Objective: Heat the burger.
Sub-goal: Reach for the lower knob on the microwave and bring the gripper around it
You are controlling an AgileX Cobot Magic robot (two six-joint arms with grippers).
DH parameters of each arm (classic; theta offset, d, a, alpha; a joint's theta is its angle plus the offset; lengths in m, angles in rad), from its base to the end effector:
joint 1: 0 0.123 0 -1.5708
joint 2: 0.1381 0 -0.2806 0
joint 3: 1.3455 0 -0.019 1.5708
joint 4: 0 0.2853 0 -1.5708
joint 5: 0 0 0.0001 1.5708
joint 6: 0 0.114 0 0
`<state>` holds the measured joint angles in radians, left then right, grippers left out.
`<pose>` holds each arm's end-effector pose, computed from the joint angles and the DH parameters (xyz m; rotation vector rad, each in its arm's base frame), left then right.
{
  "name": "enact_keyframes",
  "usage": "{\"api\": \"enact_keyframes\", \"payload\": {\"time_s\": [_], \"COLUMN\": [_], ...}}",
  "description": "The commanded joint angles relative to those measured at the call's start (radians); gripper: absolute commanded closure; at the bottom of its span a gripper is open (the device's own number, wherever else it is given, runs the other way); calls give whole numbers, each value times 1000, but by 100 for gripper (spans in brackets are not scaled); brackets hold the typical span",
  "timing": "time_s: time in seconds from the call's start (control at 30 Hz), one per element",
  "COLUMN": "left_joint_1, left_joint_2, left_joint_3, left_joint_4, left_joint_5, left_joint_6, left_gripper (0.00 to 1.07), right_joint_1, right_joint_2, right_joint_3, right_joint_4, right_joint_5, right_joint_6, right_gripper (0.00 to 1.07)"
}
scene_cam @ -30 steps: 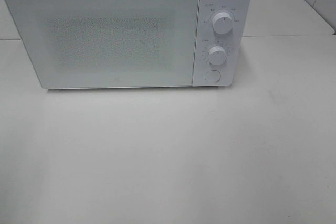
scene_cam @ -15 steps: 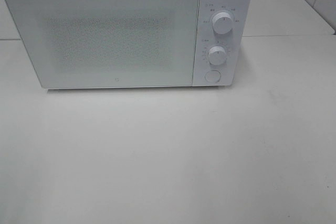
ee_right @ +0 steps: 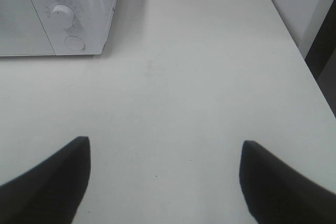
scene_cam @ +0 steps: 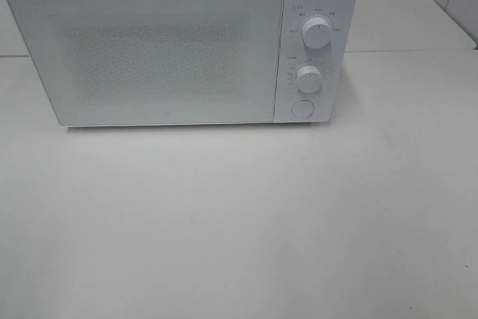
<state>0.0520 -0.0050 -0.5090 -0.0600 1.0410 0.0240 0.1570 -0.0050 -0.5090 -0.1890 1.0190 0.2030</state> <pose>0.0497 -0.0033 0.2888 -0.0256 2.0091 -0.0229 0.0518 -0.0103 0.2924 0.0509 1.9743 0.0103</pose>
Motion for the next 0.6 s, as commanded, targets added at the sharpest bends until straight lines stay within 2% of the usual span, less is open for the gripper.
{"api": "enact_keyframes", "payload": {"time_s": [0.03,0.37,0.6], "left_joint_1": [2,2,2], "left_joint_2": [-19,-19,-19], "left_joint_3": [5,5,5], "left_joint_4": [-10,-10,-10], "left_joint_5": [-5,-5,-5], "left_joint_6": [-4,-4,-4], "left_gripper": [6,6,6], "right_joint_1": [-6,-4,-4], "right_joint_2": [-21,1,98], "right_joint_3": [5,2,-38], "right_joint_4": [-6,-7,-16], "right_joint_5": [-11,-13,-115], "right_joint_6": [-12,-11,-12], "right_gripper": [34,34,31]}}
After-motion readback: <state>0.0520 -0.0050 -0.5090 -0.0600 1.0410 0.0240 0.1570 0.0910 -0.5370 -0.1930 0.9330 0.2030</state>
